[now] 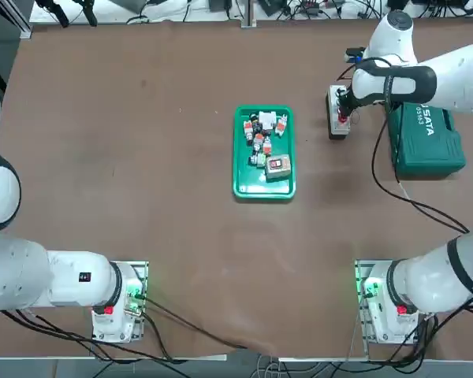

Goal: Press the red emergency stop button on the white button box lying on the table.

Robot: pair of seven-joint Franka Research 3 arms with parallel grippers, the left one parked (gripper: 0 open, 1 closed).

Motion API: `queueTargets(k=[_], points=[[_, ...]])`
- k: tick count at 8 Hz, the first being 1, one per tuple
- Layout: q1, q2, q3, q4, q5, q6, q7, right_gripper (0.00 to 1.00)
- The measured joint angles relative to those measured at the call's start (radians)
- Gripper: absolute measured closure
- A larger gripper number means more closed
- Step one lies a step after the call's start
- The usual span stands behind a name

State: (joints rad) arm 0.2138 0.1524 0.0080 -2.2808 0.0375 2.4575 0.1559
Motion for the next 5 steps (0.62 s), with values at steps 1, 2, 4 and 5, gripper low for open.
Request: queueTargets(k=[1,2,4,5], points=[[0.000,0.000,0.000,-0.002,0.000,0.000,0.000,0.98],[0.000,0.000,0.000,-0.008,0.000,0.000,0.000,0.98],[0.000,0.000,0.000,-0.015,0.000,0.003,0.001,0.98],[0.000,0.000,0.000,-0.015,0.000,0.004,0.001,0.98]])
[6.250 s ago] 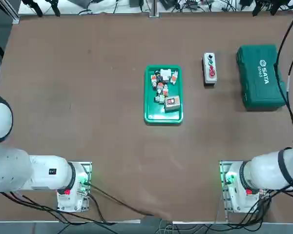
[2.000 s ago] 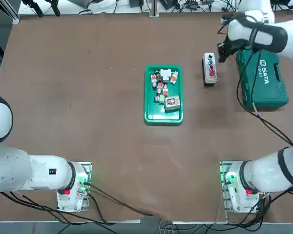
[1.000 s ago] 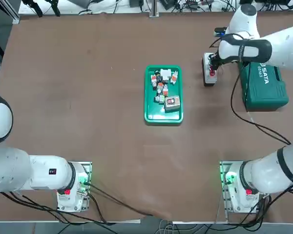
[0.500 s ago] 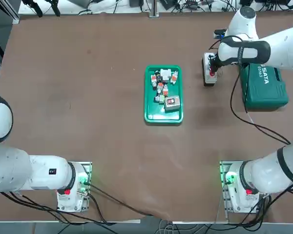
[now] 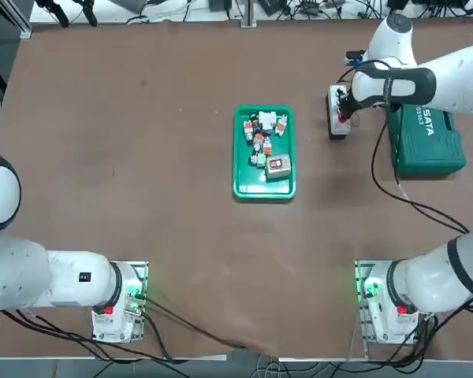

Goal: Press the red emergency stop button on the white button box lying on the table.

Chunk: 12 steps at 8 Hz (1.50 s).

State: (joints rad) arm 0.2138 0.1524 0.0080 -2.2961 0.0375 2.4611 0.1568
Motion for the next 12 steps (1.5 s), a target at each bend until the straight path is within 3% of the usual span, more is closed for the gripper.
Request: queueTargets(k=[10,12], points=[[0.003,0.010,0.000,-0.005,0.000,0.031,0.005,0.98],[0.003,0.010,-0.001,-0.026,0.000,0.081,0.005,0.98]])
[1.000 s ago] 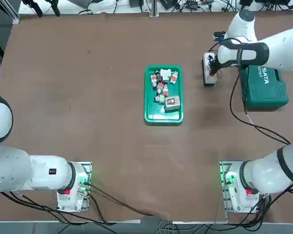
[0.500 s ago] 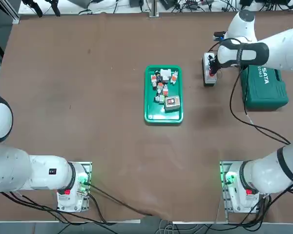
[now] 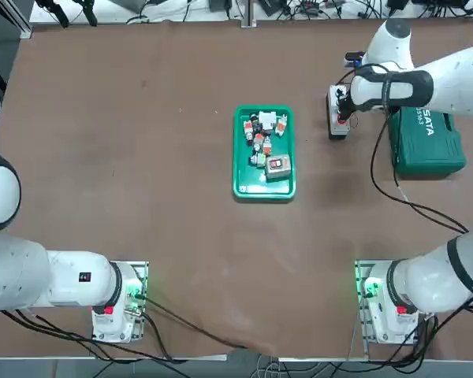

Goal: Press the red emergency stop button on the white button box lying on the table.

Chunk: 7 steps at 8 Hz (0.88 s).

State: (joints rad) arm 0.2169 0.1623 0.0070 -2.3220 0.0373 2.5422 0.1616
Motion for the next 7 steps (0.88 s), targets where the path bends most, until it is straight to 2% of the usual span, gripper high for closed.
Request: queueTargets(k=[3,7], points=[[0.001,-0.018,0.000,-0.044,0.000,0.074,0.020,0.98],[0.005,-0.018,-0.003,-0.037,0.000,0.059,0.022,0.98]])
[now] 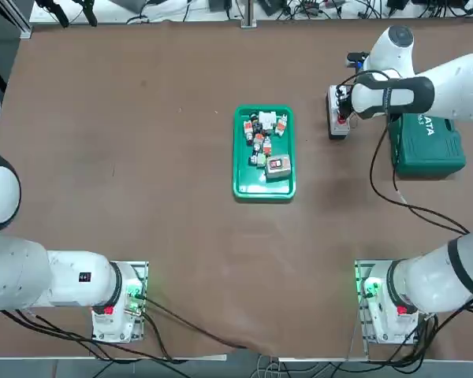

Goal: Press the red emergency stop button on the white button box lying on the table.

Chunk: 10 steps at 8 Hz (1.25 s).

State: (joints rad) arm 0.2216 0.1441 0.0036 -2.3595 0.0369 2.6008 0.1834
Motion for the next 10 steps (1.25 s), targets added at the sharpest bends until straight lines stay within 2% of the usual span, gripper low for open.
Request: queueTargets(k=[1,3,7,9,10], points=[[0.002,0.001,0.000,0.018,0.000,-0.051,0.000,0.98],[0.011,0.004,0.000,0.093,0.000,-0.222,0.008,0.98],[0.011,0.000,-0.007,0.334,0.000,-0.546,0.035,0.96],[-0.009,-0.005,-0.018,0.459,0.000,-0.685,0.041,0.82],[-0.037,-0.007,-0.023,0.521,0.000,-0.755,0.035,0.64]])
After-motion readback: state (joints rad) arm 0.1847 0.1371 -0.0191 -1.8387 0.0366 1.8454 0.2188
